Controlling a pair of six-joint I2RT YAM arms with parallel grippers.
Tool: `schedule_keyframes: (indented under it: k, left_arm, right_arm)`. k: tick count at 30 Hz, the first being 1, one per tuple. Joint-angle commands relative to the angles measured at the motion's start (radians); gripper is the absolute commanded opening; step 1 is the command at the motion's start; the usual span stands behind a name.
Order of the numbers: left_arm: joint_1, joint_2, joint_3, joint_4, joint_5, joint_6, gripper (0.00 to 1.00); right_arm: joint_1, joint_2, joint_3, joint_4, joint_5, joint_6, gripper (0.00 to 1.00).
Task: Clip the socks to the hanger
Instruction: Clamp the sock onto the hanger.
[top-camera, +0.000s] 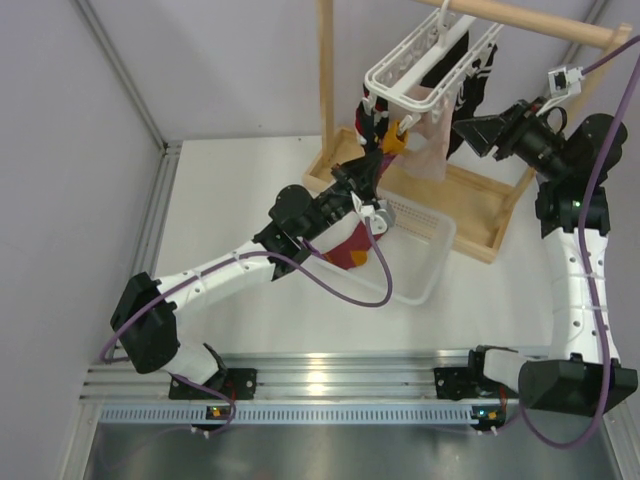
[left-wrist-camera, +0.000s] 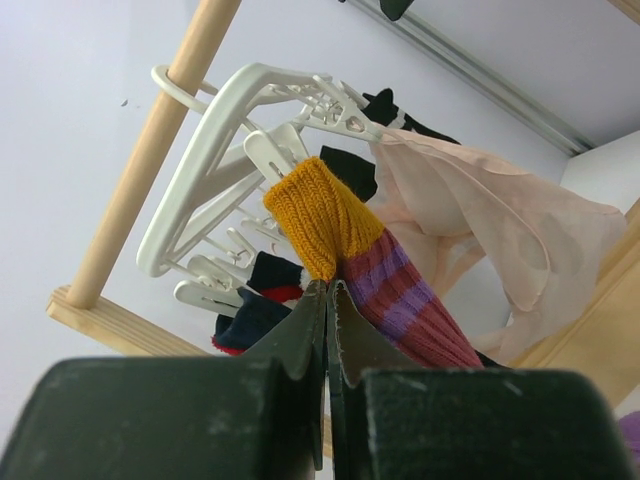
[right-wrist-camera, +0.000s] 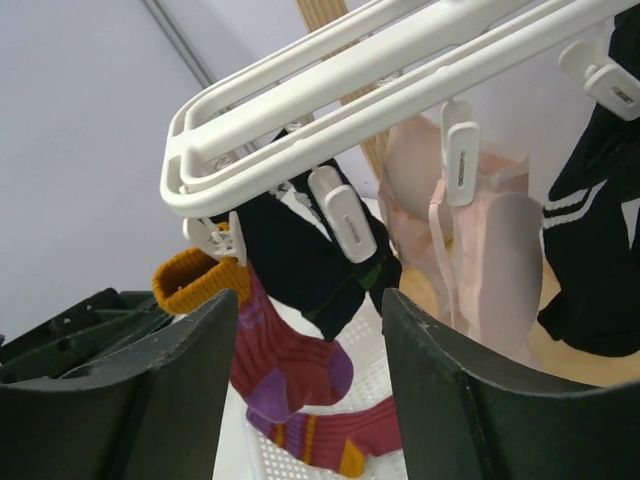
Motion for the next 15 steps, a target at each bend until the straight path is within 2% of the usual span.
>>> schedule_keyframes:
  k: [1, 9, 15]
  left_arm:
    - [0.009, -0.038, 0.039, 0.013, 0.001, -0.016, 0.00]
    - [0.012, -0.041, 0.038, 0.010, -0.001, -0.026, 0.00]
    - [0.018, -0.044, 0.034, 0.007, -0.007, -0.030, 0.00]
  right_arm:
    - [-0.011, 0.042, 0.016, 0.118, 0.019, -0.020, 0.58]
    - [-0.001, 0.105, 0.011, 0.285, -0.022, 0.098, 0.54]
    - [0.053, 0.121, 0.001, 0.345, -0.034, 0.135, 0.58]
